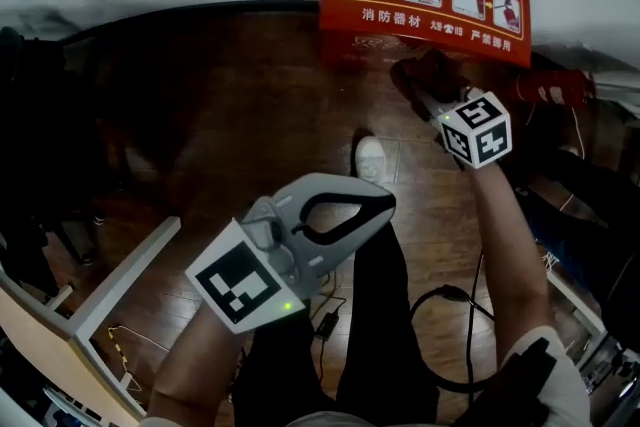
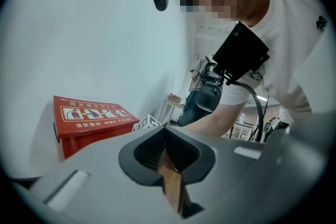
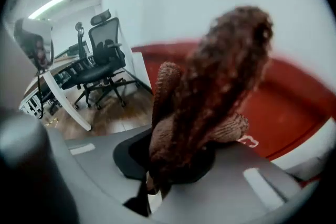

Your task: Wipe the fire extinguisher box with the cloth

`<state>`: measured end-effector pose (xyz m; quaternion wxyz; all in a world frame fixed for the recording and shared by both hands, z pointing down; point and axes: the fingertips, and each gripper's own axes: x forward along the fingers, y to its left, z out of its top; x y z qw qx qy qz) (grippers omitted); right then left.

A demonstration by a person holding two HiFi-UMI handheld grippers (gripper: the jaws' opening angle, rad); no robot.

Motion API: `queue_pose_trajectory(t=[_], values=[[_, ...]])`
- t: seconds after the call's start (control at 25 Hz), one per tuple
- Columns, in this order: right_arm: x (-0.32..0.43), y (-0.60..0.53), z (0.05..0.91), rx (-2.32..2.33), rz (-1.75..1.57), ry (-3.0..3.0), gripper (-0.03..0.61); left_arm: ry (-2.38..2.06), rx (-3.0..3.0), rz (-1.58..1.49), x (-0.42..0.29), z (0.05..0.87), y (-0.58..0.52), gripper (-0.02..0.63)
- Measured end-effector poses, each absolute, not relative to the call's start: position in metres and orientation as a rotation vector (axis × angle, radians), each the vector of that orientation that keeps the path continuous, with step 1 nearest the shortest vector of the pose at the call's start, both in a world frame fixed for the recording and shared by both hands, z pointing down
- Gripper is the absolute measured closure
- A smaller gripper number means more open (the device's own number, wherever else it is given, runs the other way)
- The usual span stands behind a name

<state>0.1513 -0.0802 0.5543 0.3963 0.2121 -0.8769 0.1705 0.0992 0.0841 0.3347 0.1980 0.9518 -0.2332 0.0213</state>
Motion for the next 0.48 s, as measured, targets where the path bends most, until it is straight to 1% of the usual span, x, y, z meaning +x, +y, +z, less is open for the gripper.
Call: queue_pose_trajectory(t=[0.08,0.16,0.48], values=[[0.142,-0.088,0.529,0.555,0.429,-2.246,0.538,-0.657,2.659,0.067,0.093,0.323,0.092,0.615],[0.134,-0.096,0.533,0.559,0.462,-2.244,0.537,-0.671,2.636,0.069,0.088,0.321,0.095,0.615],[0.128,-0.112,0.64,0.513,0.518,-2.136,0.537,-0.746,2.568,0.01,0.088,0.35,0.068,0.615]])
